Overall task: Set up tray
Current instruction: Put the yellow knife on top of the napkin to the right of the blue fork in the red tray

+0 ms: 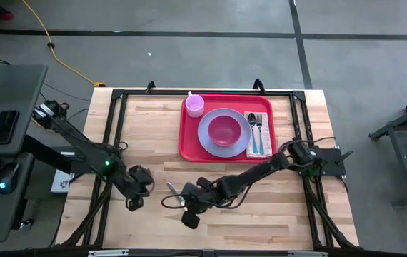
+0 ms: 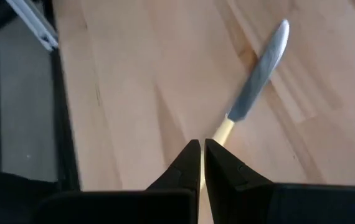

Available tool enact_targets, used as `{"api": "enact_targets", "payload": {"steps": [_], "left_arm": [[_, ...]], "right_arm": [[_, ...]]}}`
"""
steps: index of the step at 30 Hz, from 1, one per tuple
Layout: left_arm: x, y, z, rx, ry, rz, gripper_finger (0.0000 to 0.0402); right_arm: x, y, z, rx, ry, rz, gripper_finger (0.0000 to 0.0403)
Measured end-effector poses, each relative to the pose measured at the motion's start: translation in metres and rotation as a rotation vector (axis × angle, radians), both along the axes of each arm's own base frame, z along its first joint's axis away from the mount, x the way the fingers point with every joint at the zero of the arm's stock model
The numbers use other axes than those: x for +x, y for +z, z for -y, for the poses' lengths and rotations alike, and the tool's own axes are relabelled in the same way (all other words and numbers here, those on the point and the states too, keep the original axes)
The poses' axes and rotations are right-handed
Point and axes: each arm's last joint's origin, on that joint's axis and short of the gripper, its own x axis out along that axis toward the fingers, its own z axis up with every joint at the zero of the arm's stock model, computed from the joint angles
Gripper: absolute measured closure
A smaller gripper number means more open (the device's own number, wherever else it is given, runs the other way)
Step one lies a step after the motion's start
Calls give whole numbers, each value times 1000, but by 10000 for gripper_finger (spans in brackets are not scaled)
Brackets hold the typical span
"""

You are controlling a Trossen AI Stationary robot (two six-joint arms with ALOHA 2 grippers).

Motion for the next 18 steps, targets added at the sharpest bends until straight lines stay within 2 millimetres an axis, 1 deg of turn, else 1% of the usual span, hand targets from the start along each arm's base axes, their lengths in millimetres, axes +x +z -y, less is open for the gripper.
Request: {"api": "enact_targets", "payload": {"steps": [4,9,14,18], "left_arm": [[9,-14,7,49,13,-22,323],[20,-23,14,133,-44,58,323],[31,-27,22,184,-179,150,323],[35,-27,26,208,-248,209,323]], "right_arm": [[-8,19,0,-43,-16,19,402],[-25,41,-3,-104,-51,14,402],[-39,54,-8,-117,-77,-2,402],[-47,59,-14,-116,-99,-1,402]]}}
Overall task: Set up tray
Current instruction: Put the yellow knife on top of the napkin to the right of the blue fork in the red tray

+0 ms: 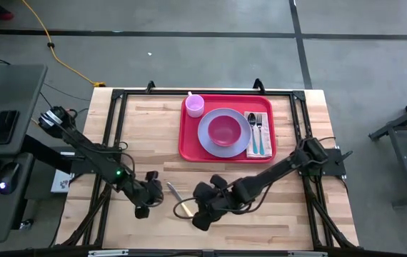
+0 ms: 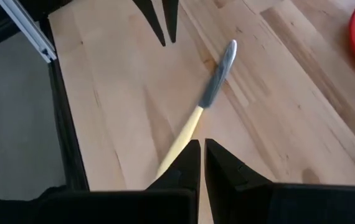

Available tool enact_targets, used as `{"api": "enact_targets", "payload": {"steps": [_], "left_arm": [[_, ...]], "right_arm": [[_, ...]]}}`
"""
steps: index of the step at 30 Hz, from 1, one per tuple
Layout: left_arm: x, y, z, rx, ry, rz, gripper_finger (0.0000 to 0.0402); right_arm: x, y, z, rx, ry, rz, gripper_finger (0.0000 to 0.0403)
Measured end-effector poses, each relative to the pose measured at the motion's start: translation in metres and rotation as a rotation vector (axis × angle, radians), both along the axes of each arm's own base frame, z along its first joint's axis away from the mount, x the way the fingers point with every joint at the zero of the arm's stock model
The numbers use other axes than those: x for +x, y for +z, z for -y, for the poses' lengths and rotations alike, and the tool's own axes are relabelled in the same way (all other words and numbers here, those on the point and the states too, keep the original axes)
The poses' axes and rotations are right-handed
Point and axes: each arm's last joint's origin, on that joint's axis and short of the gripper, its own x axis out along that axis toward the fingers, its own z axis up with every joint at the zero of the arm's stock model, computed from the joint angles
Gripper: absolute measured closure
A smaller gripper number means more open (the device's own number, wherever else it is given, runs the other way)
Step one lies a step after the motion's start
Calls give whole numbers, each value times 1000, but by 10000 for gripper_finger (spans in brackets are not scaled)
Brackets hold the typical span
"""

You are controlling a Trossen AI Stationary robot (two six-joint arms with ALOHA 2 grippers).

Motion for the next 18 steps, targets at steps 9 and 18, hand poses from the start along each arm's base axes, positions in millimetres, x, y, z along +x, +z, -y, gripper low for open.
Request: {"api": "enact_targets", "payload": {"steps": [9,18], "left_arm": [[25,1,-4,91,-60,30,323],[46,-8,3,156,-224,-21,323]], "right_arm": [[-5,4,-10,2,-53,47,402],[-8,4,-14,15,-70,46,402]]}}
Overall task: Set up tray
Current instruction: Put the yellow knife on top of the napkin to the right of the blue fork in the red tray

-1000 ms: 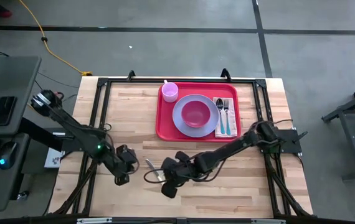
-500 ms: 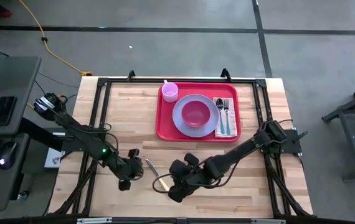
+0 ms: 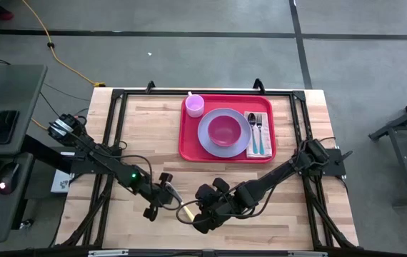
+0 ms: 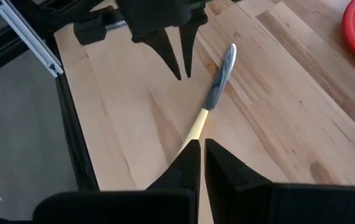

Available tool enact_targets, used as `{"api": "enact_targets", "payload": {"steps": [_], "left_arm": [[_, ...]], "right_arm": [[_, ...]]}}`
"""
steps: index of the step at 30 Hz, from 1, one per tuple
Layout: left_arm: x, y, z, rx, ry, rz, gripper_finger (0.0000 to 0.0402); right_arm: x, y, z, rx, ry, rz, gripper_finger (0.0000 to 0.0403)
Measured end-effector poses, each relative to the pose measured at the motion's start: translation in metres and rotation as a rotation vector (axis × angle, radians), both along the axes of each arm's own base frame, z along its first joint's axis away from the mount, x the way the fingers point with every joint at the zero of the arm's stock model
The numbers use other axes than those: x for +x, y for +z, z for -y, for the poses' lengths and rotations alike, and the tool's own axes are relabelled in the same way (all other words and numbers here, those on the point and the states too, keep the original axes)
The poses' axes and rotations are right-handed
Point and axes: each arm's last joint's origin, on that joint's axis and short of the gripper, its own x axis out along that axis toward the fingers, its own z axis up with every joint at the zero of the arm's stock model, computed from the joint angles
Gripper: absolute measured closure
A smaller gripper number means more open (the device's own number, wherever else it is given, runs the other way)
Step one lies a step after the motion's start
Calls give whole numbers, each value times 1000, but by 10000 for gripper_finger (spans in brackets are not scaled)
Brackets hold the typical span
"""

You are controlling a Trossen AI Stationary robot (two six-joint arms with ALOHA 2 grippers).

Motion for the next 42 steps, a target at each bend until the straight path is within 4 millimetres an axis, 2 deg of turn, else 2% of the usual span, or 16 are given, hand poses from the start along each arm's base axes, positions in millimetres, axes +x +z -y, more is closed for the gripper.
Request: {"api": "enact_targets", "payload": {"steps": [5,13,23,27,34,42], "left_arm": [[4,4,3,34,-75,34,323],[5,5,4,44,-99,52,315],[7,6,3,84,-87,85,223],[12,0,6,113,-141,122,203],[19,-21,12,134,-184,94,206],[26,-26,11,191,-165,145,215]], "right_arm": [[-3,0,-4,-4,-9,-1,402],[-9,-2,-10,-32,-15,-9,402],[-13,-3,-12,-11,-58,-31,402],[-15,-3,-15,6,-70,-24,402],[-18,-3,-20,9,-106,-1,402],[-18,-3,-20,27,-123,4,402]]}}
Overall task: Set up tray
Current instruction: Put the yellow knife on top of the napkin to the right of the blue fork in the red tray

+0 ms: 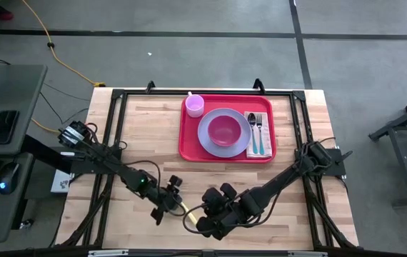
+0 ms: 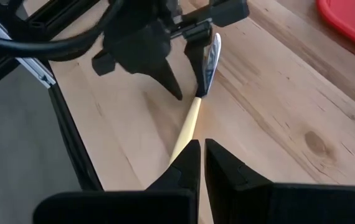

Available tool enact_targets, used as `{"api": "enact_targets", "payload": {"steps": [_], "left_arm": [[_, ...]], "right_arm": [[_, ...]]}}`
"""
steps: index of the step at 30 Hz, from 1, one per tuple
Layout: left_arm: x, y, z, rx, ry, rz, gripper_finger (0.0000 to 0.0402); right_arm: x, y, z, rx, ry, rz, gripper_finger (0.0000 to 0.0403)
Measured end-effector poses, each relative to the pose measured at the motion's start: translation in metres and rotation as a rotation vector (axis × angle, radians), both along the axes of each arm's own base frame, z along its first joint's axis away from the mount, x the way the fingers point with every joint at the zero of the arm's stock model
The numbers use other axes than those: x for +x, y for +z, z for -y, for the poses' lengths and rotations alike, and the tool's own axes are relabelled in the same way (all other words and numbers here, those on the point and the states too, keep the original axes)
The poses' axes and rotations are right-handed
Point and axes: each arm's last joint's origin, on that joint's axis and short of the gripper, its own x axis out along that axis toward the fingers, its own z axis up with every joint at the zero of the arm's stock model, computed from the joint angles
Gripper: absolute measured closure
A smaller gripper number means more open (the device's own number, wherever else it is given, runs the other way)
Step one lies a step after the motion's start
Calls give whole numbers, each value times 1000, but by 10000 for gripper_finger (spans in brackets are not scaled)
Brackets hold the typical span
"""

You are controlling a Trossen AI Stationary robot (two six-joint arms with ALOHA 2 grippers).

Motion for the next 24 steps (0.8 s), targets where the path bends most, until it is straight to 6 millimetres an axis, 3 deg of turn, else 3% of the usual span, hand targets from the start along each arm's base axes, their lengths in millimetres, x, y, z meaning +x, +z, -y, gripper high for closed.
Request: {"api": "enact_targets", "payload": {"steps": [10,24], "left_arm": [[11,-7,-17,-51,-8,-54,219],[15,-12,-16,-52,-87,-45,225]], "right_arm": [[1,0,0,3,-4,3,402],[2,0,3,8,-26,10,402]]}}
